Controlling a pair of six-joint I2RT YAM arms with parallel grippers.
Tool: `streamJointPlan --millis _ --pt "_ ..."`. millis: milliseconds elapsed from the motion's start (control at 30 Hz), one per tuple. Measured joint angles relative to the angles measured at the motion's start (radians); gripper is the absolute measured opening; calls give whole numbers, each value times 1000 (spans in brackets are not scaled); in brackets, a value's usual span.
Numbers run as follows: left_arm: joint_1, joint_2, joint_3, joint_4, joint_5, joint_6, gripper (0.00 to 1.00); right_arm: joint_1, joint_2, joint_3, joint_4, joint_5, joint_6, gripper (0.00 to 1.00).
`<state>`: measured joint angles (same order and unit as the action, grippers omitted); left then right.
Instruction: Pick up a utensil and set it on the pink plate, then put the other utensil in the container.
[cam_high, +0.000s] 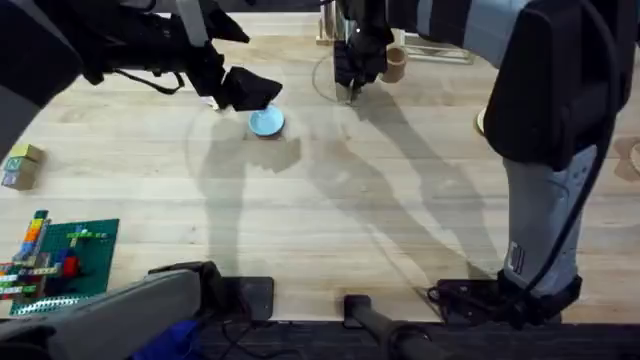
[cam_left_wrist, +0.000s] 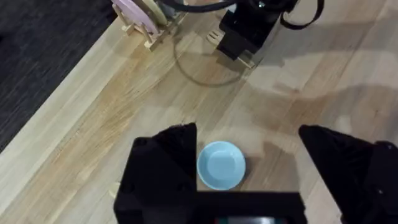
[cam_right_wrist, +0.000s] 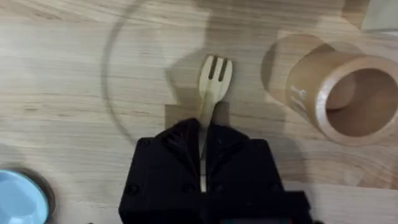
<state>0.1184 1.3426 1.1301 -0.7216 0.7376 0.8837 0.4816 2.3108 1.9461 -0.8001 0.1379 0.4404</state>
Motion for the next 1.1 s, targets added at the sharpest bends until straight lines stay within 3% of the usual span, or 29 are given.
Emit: streamJointPlan --millis 533,767,1100 --pt "0 0 0 0 0 0 996 22 -17 2 -31 0 -34 30" --pt "0 0 0 0 0 0 996 31 -114 4 -70 -3 -85 31" --pt "0 0 0 0 0 0 997 31 -229 92 -178 -3 -214 31"
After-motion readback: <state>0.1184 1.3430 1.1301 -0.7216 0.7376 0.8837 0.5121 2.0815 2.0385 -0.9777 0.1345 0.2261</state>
